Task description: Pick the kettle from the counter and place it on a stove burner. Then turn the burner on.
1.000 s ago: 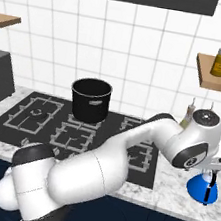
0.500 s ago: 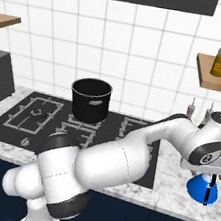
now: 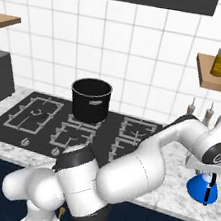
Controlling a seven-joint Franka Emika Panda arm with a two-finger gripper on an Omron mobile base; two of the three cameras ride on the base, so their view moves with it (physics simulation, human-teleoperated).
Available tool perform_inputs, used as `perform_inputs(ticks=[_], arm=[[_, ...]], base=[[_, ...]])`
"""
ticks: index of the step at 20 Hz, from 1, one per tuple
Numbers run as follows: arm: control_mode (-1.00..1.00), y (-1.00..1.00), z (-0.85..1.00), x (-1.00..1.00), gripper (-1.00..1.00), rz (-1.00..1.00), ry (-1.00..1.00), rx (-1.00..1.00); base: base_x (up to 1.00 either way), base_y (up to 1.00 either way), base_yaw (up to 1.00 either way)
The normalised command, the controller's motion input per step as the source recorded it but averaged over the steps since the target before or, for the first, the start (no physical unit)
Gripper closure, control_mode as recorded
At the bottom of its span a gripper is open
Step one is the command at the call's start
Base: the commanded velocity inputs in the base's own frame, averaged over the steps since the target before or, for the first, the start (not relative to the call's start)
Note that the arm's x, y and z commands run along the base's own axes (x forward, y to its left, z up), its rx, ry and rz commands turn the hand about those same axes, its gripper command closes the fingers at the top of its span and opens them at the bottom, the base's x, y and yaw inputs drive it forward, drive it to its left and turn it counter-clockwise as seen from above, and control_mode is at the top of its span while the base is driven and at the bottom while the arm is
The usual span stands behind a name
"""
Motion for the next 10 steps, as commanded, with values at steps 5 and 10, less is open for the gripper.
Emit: perform_inputs(ticks=[5, 10], arm=[[-1.00, -0.01, -0.46, 0.15, -1.00, 0.00, 0.00, 0.00], [-1.00, -0.03, -0.32, 0.26, -1.00, 0.00, -0.07, 0.00]], base=[[0.00, 0.00, 0.00], [0.00, 0.00, 0.00]])
